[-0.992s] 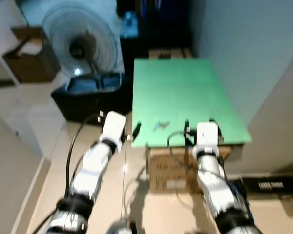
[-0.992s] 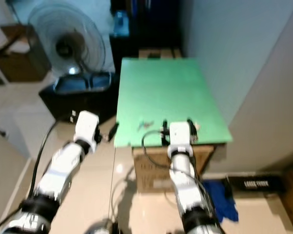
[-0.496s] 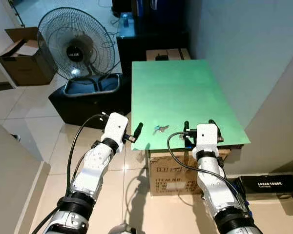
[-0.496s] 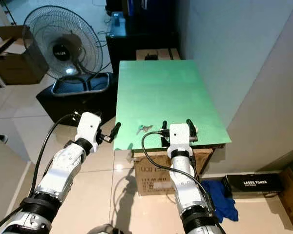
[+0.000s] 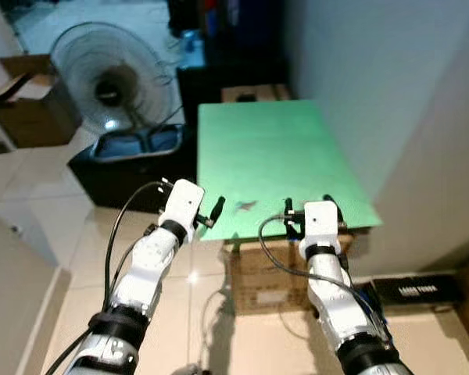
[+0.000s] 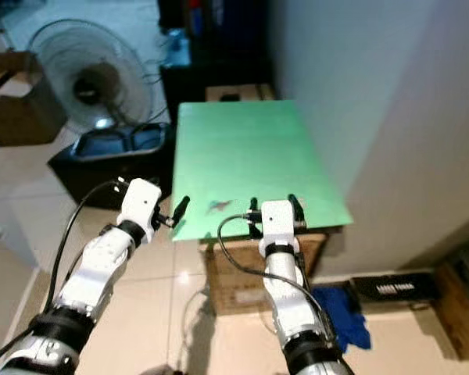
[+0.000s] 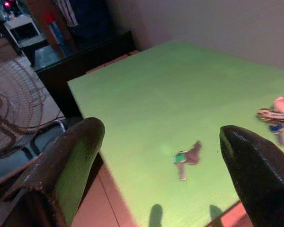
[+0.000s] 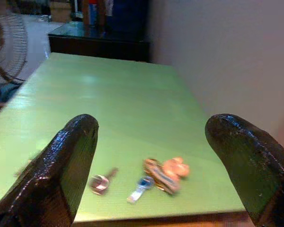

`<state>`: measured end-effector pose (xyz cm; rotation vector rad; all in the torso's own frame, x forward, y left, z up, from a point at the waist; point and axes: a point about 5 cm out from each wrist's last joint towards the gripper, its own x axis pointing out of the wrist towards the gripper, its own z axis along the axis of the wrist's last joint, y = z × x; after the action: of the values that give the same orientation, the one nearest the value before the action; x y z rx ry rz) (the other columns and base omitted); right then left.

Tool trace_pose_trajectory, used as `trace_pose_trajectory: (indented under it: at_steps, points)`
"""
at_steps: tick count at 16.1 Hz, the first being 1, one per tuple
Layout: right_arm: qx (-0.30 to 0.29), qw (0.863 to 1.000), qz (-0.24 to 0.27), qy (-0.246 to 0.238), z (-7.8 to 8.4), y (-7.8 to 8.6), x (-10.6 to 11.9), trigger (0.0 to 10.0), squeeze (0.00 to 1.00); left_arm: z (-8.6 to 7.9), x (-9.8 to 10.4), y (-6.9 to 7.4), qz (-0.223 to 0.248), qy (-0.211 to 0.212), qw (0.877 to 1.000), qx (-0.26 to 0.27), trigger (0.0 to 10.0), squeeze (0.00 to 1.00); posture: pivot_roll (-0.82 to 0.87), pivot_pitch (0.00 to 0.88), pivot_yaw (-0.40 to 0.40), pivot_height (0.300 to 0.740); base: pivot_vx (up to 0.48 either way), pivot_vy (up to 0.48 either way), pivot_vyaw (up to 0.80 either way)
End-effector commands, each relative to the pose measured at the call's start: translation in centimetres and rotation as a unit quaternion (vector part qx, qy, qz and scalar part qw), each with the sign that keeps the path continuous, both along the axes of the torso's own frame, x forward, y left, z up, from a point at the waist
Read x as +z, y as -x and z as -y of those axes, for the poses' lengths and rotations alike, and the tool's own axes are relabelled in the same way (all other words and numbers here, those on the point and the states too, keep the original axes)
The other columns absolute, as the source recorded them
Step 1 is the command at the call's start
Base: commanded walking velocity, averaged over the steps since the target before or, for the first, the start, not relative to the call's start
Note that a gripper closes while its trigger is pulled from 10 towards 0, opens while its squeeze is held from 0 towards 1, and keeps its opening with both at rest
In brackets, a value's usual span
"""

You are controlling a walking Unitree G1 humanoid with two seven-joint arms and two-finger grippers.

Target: Hang keys on a hook

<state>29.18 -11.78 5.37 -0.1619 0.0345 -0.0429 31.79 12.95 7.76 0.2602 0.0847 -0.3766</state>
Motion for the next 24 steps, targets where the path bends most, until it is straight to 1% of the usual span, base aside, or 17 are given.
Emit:
trace_pose_trajectory:
  at_steps: [1,2,3,5,11,17,19,21,22,24]
  points:
    - [0.003,1.0,-0.003,0.003,0.1,0.0,-0.1,10.0,0.0,0.1,0.1,-0.3,0.0,-0.017,1.0,0.003,10.0,0.0,-0.05,0.0,0.078,0.74,0.0,0.0,0.0]
    - [0.003,1.0,-0.004,0.004,0.2,0.1,-0.3,10.0,0.0,0.4,0.2,-0.3,0.001,-0.018,1.0,-0.014,10.0,0.0,-0.05,0.0,0.08,0.74,0.0,0.0,0.0]
    - [0.003,1.0,-0.005,0.004,0.2,0.1,-0.3,10.0,0.0,0.5,0.2,-0.3,0.002,-0.017,1.0,-0.019,10.0,0.0,-0.05,0.0,0.08,0.74,0.0,0.0,0.0]
    - [0.005,1.0,-0.007,0.005,0.1,0.3,-0.5,10.0,0.0,0.8,0.2,-0.1,0.007,-0.029,0.999,-0.038,10.0,0.0,-0.06,0.0,0.083,0.74,0.48,0.0,0.0]
    - [0.017,1.0,-0.001,0.006,-0.5,0.6,-0.4,10.0,0.0,0.8,0.1,0.1,0.005,-0.027,0.999,-0.04,10.0,0.0,-0.06,0.0,0.085,0.74,0.48,0.0,0.0]
    - [0.014,1.0,-0.009,0.012,-0.5,0.5,-0.6,10.0,0.0,0.9,0.1,0.0,0.004,-0.022,0.999,-0.04,10.0,0.0,-0.06,0.0,0.088,0.74,0.469,0.0,0.0]
    - [0.024,1.0,-0.007,0.017,-0.8,0.3,-0.4,10.0,0.0,0.8,0.1,0.0,0.006,-0.031,0.999,-0.035,10.0,0.0,-0.06,0.0,0.094,0.74,0.0,0.0,0.0]
    - [-0.001,1.0,0.014,0.015,-0.7,-0.2,0.5,10.0,0.0,0.5,0.1,0.1,0.005,-0.027,0.999,-0.035,10.0,0.0,-0.06,0.0,0.107,0.74,0.0,0.0,0.0]
    - [-0.014,1.0,0.017,0.007,-0.8,-0.7,0.9,10.0,0.0,0.1,0.0,0.1,0.001,-0.03,0.999,-0.037,10.0,0.0,-0.06,0.0,0.118,0.74,0.0,0.0,0.0]
    - [-0.02,1.0,0.013,-0.002,-1.1,-1.5,1.2,10.0,0.0,-0.1,0.0,0.1,0.0,-0.035,0.999,-0.041,10.0,0.0,-0.06,0.0,0.128,0.74,0.0,0.0,0.0]
